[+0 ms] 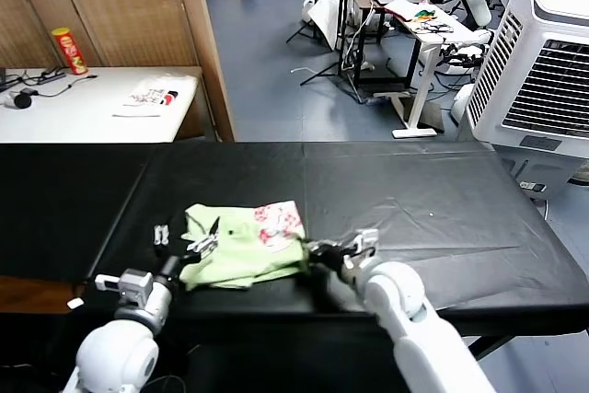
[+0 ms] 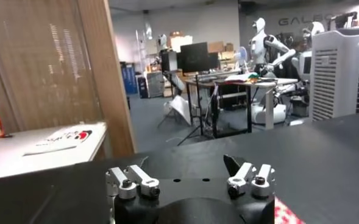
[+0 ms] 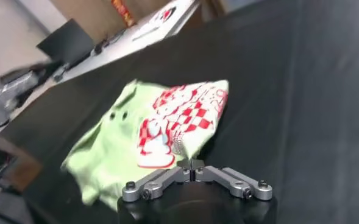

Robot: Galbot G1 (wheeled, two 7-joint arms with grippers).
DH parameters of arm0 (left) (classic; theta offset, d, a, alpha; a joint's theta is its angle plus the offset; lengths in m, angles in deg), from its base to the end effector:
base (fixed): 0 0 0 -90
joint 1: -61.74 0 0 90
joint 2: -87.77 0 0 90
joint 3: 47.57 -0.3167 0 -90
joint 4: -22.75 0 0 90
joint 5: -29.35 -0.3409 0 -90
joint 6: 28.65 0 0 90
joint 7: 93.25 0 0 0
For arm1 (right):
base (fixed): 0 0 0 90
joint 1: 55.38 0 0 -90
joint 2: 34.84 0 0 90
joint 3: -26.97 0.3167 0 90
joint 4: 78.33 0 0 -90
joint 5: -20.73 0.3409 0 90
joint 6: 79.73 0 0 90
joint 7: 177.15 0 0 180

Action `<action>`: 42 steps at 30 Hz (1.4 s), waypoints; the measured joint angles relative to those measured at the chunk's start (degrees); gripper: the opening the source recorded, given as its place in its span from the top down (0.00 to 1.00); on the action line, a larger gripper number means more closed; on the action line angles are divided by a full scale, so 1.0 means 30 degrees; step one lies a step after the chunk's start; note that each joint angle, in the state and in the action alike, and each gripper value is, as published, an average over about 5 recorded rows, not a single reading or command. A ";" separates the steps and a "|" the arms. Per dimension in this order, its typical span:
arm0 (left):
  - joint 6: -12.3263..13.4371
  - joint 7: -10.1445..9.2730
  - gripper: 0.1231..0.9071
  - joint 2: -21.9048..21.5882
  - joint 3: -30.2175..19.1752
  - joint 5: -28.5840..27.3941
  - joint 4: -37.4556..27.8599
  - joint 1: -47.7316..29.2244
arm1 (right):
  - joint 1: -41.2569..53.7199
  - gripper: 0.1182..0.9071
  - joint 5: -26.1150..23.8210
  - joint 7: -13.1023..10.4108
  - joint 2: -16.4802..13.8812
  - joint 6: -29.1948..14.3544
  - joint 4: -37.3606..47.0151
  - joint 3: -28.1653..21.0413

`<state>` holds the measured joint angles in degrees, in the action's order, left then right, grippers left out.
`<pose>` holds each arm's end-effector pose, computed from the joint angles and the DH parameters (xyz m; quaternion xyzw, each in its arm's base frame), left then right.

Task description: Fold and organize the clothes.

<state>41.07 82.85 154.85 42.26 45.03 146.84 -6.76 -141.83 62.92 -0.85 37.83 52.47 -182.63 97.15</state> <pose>0.2201 0.0482 -0.2114 -0.0651 -0.9927 -0.0616 0.0802 0.3260 0.0377 -0.2356 0.2533 -0.9122 -0.1223 0.2980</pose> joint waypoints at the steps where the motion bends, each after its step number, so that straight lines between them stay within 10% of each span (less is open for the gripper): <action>1: -0.0006 -0.0007 0.14 0.0020 0.0042 0.0106 -0.0074 0.0015 | 0.0074 0.99 -0.0073 0.0016 -0.0247 0.0000 -0.0014 0.0144; 9: 0.0038 -0.0062 0.14 -0.0050 0.0373 0.1578 -0.0492 0.0472 | -0.1036 0.64 -0.1513 0.0323 -0.1929 0.0001 -0.1566 0.1238; 17: 0.2584 -0.0376 0.14 -0.0632 -0.0304 0.1458 -0.1138 0.1583 | -0.5415 0.17 -0.4811 -0.0192 -0.2086 -0.2103 -0.4649 0.3189; 30: 0.2797 -0.1241 0.14 -0.0622 -0.0330 0.1658 0.1088 0.5102 | -1.4448 0.14 -1.1156 -0.1624 -0.0664 -1.1778 -0.6785 0.5328; 42: 0.2193 -0.2427 0.14 -0.0073 0.0432 0.3135 0.2824 0.7849 | -1.8827 0.14 -1.1609 -0.3072 0.0024 -1.3218 -0.8598 0.5940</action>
<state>47.65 75.57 154.64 43.56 54.43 155.32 16.79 -198.31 28.09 -10.06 37.90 12.82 -208.42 114.96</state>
